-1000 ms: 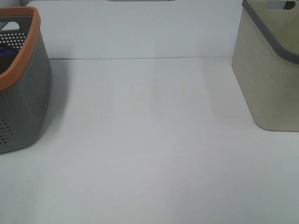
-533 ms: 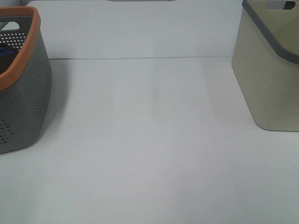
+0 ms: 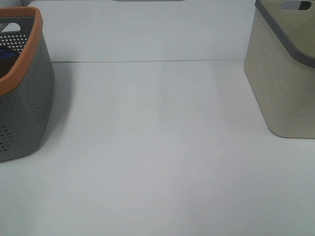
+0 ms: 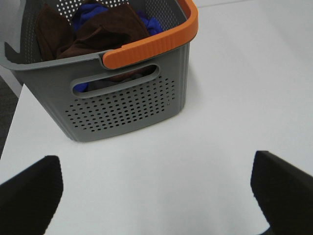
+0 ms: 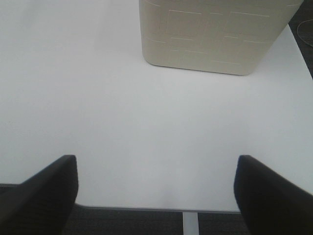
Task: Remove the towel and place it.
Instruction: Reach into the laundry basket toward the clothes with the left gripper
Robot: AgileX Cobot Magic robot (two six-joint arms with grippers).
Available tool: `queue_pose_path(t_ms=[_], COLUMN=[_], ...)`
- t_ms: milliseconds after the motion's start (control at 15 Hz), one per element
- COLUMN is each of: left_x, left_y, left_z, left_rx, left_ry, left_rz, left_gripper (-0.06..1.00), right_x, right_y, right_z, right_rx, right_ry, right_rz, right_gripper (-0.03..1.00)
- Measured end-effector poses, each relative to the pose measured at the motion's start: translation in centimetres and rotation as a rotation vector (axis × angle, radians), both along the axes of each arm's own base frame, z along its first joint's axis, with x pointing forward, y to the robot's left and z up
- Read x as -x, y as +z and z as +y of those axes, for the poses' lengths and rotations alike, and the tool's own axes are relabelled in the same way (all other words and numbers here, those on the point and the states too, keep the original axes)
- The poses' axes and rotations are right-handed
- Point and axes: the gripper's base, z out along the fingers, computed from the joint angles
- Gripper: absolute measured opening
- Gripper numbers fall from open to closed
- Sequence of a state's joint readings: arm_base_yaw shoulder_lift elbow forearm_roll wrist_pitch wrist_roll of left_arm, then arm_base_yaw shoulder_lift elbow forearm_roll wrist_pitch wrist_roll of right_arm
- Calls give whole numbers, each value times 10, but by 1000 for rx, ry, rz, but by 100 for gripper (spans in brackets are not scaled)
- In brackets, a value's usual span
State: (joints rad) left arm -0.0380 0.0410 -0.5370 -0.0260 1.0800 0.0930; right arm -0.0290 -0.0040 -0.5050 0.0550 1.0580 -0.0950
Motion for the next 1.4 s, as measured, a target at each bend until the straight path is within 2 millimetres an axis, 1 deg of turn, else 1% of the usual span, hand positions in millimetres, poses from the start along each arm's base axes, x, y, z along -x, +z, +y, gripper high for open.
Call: queue_pose_path(t_ms=[67, 133, 200, 333, 467, 600, 733, 800, 867, 933, 1000, 1067, 1133, 1200, 1267, 1400], left_x=[-4, -10, -15, -39, -76, -116, -156, -200, -211, -232, -253, -272, -288, -305, -319, -344], left_y=[8, 21, 28, 55, 82, 104, 132, 149, 151, 150, 144, 133, 118, 101, 84, 59], left_z=[0, 0, 0, -1, -2, -4, -5, -7, -7, -8, -8, -7, -5, 2, 11, 32], left_rx=[-11, -33, -47, -101, -171, -243, -311, -375, -393, -435, -486, -542, -614, -680, -708, -727], left_ry=[-1, -12, -21, -56, -108, -168, -227, -280, -296, -327, -368, -412, -464, -517, -550, -540], left_rz=[38, 76, 95, 151, 221, 276, 311, 318, 322, 338, 370, 411, 465, 529, 585, 606], left_gripper=[99, 99, 99, 99, 99, 99, 99, 99, 99, 99, 99, 99, 99, 99, 99, 99], right_x=[0, 0, 0, 0, 0, 0, 0, 0, 0, 0, 0, 0, 0, 0, 0, 0], right_y=[0, 0, 0, 0, 0, 0, 0, 0, 0, 0, 0, 0, 0, 0, 0, 0], right_z=[0, 0, 0, 0, 0, 0, 0, 0, 0, 0, 0, 0, 0, 0, 0, 0], right_rx=[0, 0, 0, 0, 0, 0, 0, 0, 0, 0, 0, 0, 0, 0, 0, 0], right_ry=[0, 0, 0, 0, 0, 0, 0, 0, 0, 0, 0, 0, 0, 0, 0, 0], right_rz=[0, 0, 0, 0, 0, 0, 0, 0, 0, 0, 0, 0, 0, 0, 0, 0], right_gripper=[85, 85, 85, 85, 85, 85, 85, 85, 85, 85, 85, 85, 85, 85, 85, 85])
